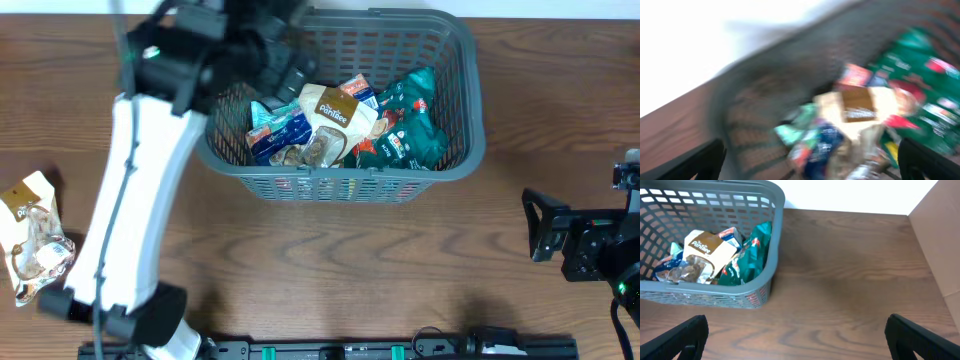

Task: Pack container
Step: 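Withdraw the left gripper toward the second PanTree bag at left, then grasp the second PanTree snack bag at the table's left edge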

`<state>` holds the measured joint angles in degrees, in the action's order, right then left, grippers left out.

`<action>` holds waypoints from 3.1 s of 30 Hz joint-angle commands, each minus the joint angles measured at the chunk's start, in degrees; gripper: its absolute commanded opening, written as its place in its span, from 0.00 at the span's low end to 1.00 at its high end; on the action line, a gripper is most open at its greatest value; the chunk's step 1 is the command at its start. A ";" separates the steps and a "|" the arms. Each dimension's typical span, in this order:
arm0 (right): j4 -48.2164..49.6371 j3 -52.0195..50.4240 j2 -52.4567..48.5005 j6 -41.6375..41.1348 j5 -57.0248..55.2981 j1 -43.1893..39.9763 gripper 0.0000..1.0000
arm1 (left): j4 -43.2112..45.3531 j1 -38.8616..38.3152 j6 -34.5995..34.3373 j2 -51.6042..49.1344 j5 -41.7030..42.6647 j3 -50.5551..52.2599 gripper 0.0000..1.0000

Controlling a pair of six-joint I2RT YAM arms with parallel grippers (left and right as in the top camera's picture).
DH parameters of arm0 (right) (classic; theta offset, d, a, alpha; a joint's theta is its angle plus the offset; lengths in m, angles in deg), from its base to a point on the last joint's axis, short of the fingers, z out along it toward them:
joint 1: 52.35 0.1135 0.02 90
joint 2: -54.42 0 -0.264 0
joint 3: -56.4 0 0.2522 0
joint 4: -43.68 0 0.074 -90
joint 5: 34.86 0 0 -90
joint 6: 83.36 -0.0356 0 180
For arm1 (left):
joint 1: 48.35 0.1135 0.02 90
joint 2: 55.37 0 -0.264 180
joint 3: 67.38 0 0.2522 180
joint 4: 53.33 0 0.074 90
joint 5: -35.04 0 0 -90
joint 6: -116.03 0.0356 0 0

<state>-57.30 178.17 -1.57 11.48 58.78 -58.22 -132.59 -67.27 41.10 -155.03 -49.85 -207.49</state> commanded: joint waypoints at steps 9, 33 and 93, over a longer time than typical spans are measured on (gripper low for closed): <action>-0.07 0.31 -0.11 0.57 -0.20 -0.31 0.99 | -12.41 15.93 -25.33 6.73 -29.00 -1.07 0.99; -0.07 0.31 -0.11 0.57 -0.20 -0.31 0.99 | -31.30 32.48 -41.99 14.71 -32.96 18.40 0.99; -0.07 0.31 -0.11 0.57 -0.20 -0.31 0.99 | 25.00 63.80 3.85 6.75 -5.79 66.12 0.99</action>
<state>-57.32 178.17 -1.61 11.48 58.78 -58.22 -108.44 -3.78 39.86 -148.12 -56.41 -141.50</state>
